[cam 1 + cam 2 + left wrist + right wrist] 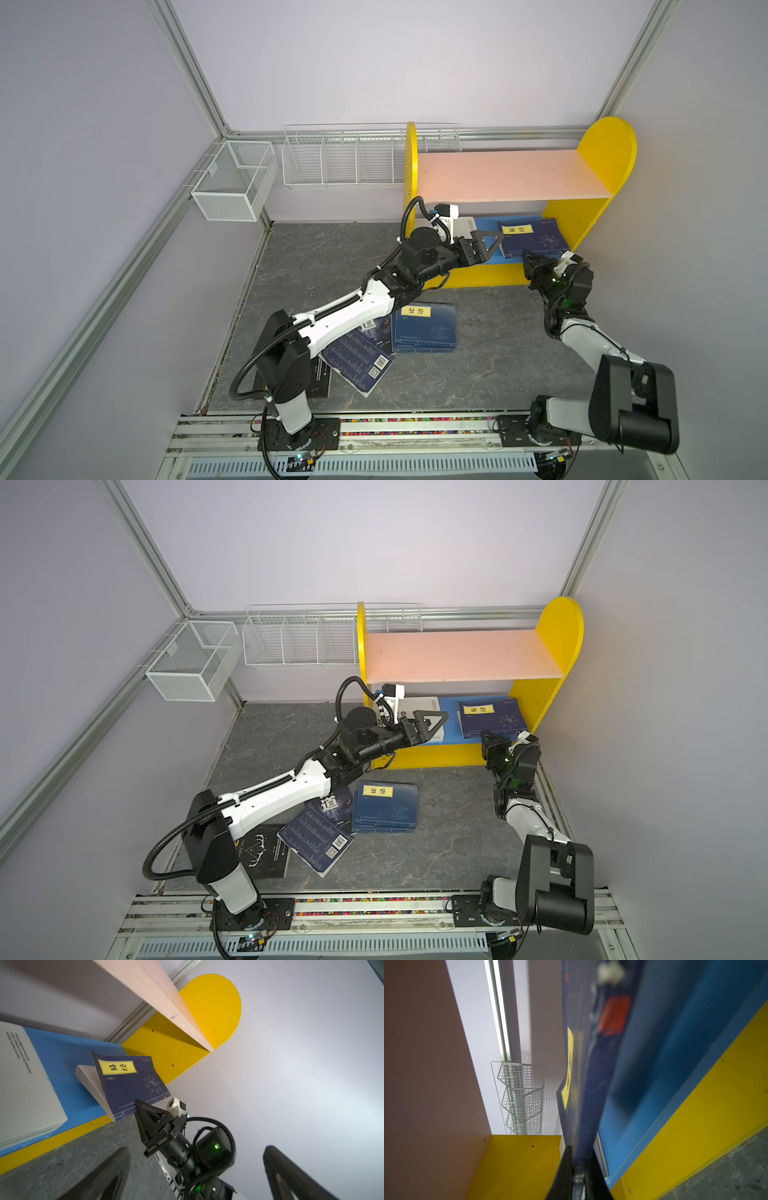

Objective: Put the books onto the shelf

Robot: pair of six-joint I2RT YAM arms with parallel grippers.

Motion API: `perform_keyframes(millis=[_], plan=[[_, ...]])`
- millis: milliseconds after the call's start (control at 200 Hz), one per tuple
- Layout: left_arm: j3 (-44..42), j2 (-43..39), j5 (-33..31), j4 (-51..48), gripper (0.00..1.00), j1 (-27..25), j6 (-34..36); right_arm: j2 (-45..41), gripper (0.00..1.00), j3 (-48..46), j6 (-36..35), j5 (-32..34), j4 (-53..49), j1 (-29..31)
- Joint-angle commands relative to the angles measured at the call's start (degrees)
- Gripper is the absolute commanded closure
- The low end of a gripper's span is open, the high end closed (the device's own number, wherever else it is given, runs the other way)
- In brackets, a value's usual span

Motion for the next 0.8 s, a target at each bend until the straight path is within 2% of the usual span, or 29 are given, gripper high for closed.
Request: perform_keyframes(millis=[0,170,465,730,795], plan=[[-7.1,-4.2,1.1,-3.6,0.00,-0.1,7.5,3.3,0.93,1.8,4.7,-1.4,10.3,-1.3],[-19.0,-15.1,-3.8,-5.8,0.00,-0.1,10.3,5.9,0.93,2.8,3.4,-0.6,8.5,-2.9],[-32.3,-33.1,-17.5,-12.2,0.00,1.0,12.6,4.8,0.91,7.9,-6.1,0.5,-11.1,-3.3],[-36.6,-38.7,-18.8,-12.2,0.00,4.0,12.3,5.9,0.90,8.0,-7.2,2.9,-15.3,-3.8],[-37.1,-39.0,-18.9,-12.3,0.00,4.1,12.4,6.3,0.86,8.3,-6.9,3.3,-15.5,-3.9]])
